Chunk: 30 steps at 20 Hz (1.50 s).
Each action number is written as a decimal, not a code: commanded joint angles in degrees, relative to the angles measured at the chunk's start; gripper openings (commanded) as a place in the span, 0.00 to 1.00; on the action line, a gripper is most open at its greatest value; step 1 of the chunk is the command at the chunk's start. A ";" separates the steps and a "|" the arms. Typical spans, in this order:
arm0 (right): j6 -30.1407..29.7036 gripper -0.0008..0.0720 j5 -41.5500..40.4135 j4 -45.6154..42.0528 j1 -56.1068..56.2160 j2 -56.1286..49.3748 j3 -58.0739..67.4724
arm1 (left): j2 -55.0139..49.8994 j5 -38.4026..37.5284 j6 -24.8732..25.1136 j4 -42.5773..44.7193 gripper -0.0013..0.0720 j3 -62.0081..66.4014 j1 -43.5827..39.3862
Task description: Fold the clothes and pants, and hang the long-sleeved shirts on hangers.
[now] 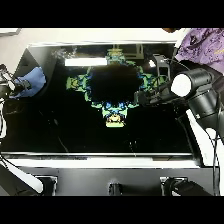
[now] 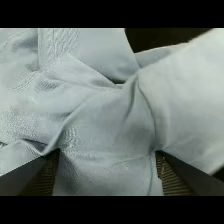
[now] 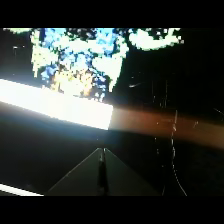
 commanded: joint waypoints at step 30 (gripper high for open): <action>0.00 0.06 0.02 0.13 0.04 0.04 0.04 | 25.79 -39.01 -7.56 -20.92 0.03 -7.96 -61.11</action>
